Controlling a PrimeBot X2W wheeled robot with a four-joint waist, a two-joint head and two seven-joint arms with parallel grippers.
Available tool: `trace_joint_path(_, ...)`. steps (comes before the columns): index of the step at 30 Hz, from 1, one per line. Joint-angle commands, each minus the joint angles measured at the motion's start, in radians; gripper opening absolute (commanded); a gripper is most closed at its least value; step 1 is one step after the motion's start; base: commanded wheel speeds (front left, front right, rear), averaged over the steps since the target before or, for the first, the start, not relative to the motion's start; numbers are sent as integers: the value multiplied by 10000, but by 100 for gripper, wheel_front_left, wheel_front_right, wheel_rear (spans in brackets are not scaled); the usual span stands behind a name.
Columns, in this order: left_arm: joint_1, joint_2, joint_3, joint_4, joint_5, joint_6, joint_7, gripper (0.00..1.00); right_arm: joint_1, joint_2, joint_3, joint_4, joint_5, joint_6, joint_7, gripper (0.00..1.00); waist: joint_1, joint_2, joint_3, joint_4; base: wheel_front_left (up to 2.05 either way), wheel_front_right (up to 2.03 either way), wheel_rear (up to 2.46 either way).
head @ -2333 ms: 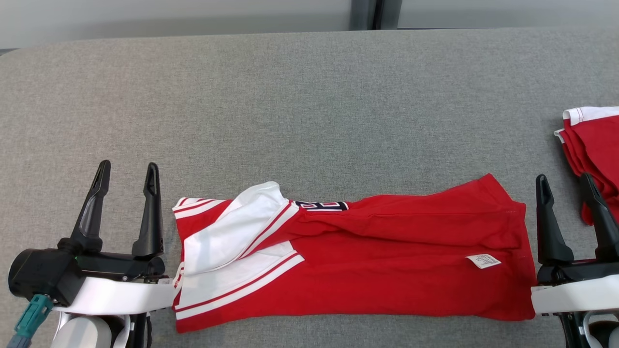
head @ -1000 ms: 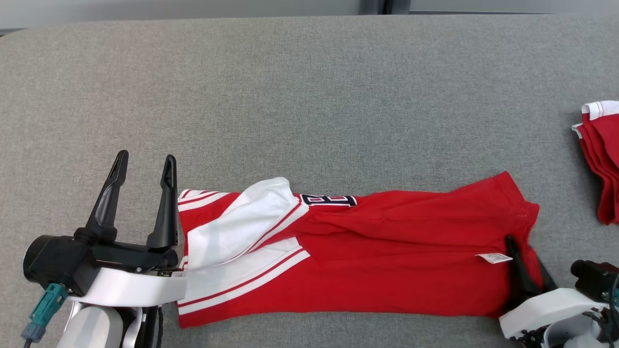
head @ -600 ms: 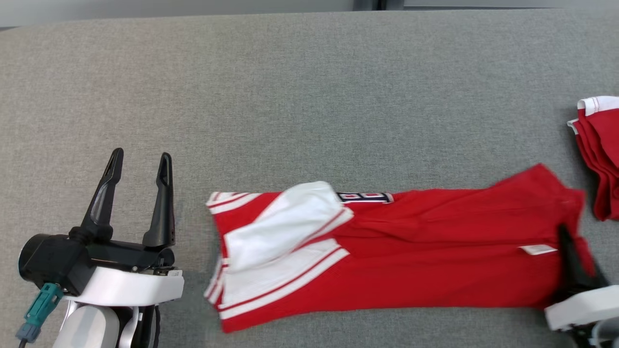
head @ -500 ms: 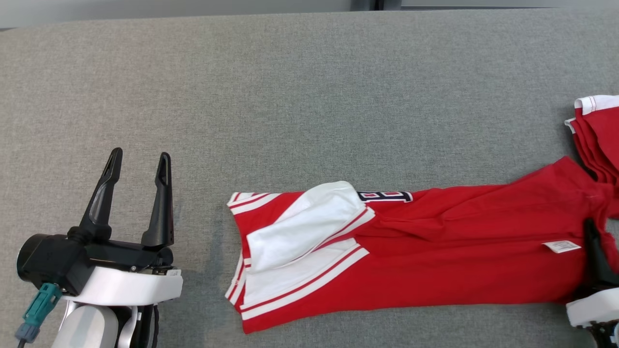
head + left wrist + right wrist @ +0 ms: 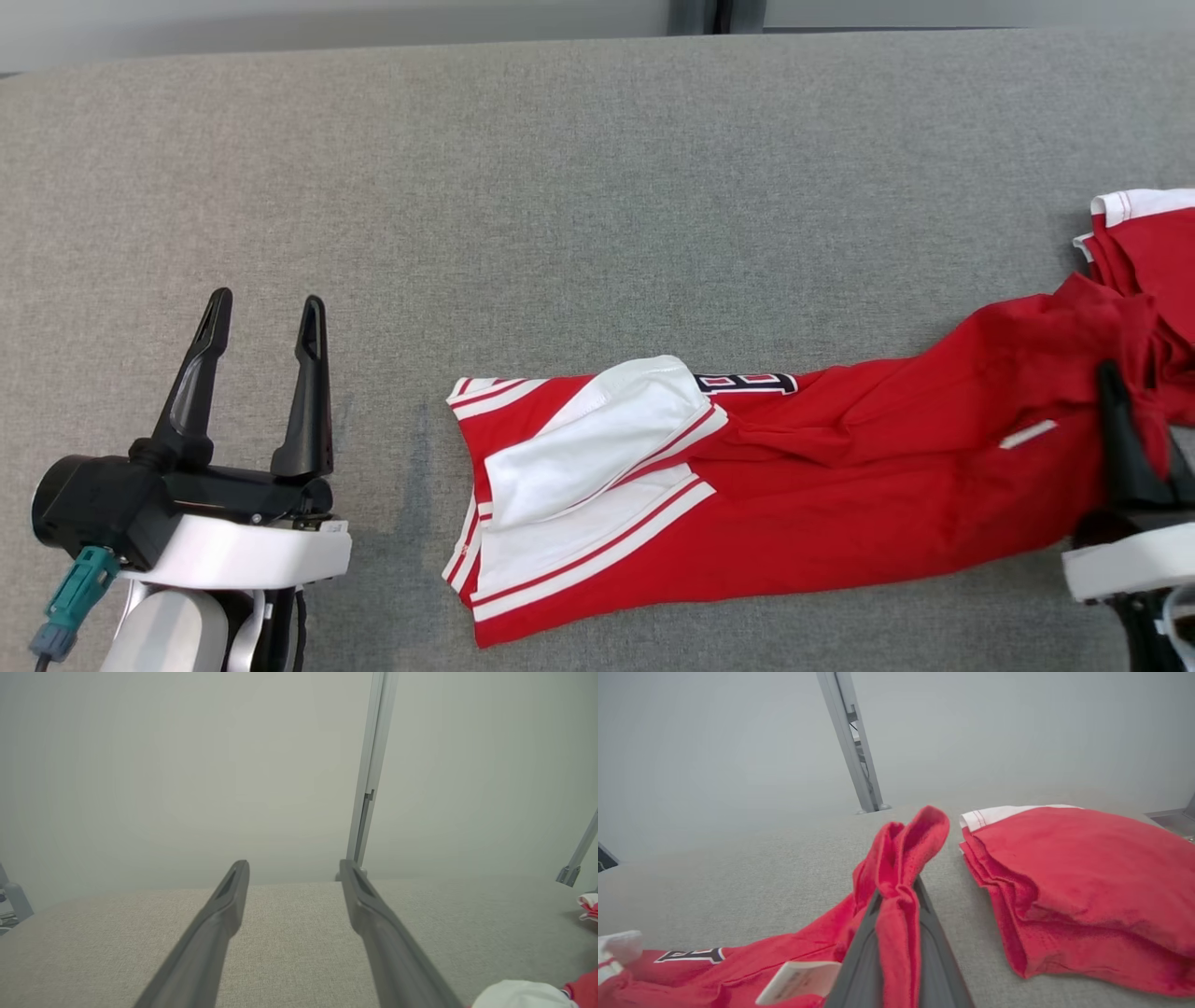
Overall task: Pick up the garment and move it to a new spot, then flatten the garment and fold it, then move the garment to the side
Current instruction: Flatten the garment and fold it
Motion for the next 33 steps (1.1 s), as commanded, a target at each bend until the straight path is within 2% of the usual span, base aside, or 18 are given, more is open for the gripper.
trace_joint_path(1, 61, 41, 26, 11, 70, -26, -32, 100, 97, 166, 66, -371, 18, 4, 270, 0, 0, 0, -84, -17, 0, 0, 0)
trace_joint_path(6, 108, 52, -68, 93, 75, -61, -34, 100, -169, 1016, 631, -1824, -269, 4, 1299, 0, 0, 0, -337, -26, 0, 0, 0)
trace_joint_path(7, 108, 52, -68, 93, 75, -61, -34, 100, -169, 1016, 631, -1824, -269, 4, 1299, 0, 0, 0, -337, -26, 0, 0, 0)
trace_joint_path(12, 79, 30, -202, 200, 58, -87, 1, 100, -635, 1488, 2097, -2020, -20, 5, 1718, 0, 0, 0, -588, 120, 0, 0, 0)
trace_joint_path(14, 77, 24, -255, 235, 51, -119, 1, 100, -880, 1556, 2677, -1789, -63, 4, 1731, 0, 0, 0, -670, 215, 0, 0, 0)
trace_joint_path(21, 151, -50, -360, 322, -5, -103, -4, 100, -1587, 1683, 4963, -725, 1215, 5, 1227, 0, 0, 0, -733, 615, 0, 0, 0)
trace_joint_path(25, 47, -98, -397, 388, -40, -164, -8, 100, -2046, 1684, 6307, 31, 2014, 5, 757, 0, 0, 0, -585, 812, 0, 0, 0)
trace_joint_path(33, -271, -174, -330, 472, -46, -221, -23, 100, -3317, 1686, 8383, 1606, 2890, 5, 62, 0, 0, 0, -123, 1017, 0, 0, 0)
